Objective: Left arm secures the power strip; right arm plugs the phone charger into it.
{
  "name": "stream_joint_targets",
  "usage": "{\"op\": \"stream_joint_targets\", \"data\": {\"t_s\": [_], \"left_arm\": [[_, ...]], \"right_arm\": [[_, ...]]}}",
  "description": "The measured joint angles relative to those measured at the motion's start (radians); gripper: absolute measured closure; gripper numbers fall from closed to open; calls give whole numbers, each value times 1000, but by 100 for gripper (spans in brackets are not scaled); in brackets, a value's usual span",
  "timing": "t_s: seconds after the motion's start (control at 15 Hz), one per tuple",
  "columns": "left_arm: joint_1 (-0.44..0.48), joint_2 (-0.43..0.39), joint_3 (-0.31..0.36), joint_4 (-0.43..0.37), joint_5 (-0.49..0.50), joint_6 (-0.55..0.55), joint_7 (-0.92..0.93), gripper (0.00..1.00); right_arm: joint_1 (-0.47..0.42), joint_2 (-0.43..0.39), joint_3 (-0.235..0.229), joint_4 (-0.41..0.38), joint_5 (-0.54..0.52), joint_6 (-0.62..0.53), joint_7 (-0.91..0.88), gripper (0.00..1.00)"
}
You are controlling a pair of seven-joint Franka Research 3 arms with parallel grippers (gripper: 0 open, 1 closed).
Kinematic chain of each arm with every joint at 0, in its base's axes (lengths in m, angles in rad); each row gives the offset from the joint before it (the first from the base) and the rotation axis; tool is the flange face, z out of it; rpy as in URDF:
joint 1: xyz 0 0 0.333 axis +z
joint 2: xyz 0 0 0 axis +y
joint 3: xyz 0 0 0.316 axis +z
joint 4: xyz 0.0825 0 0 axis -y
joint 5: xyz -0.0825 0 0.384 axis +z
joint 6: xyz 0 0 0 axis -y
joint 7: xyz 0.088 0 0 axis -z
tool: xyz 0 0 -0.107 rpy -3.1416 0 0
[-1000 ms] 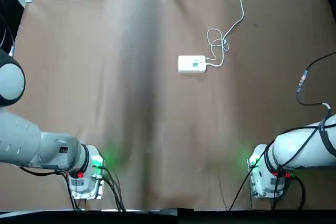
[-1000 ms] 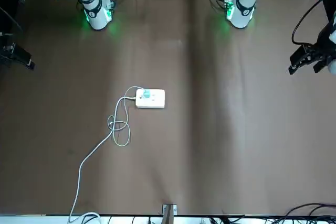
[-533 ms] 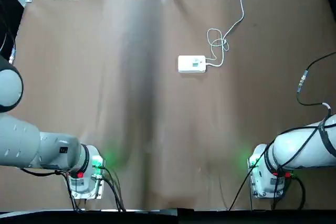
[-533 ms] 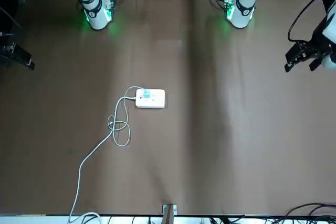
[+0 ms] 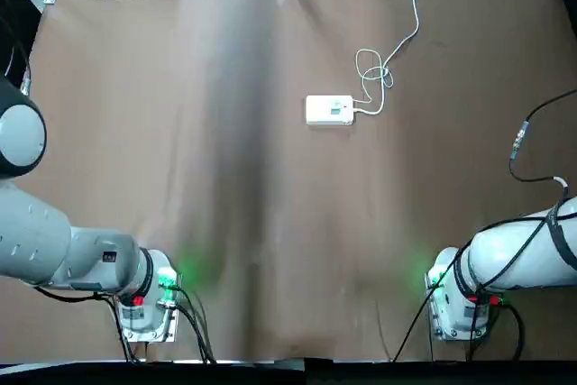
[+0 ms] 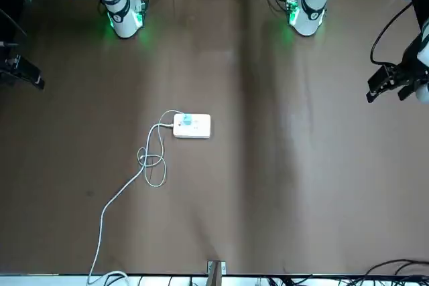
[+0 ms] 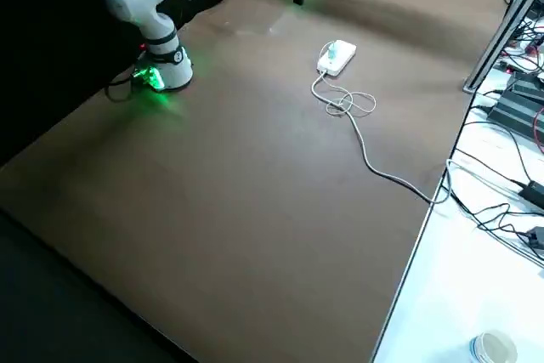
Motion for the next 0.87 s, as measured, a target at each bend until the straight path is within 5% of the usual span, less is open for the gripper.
{"op": "stream_joint_targets", "data": {"t_s": [0.87], "left_arm": [[31, 0, 1, 1, 0, -12, 82, 0]], "right_arm": [[0, 0, 0, -1, 0, 1, 0, 0]]}}
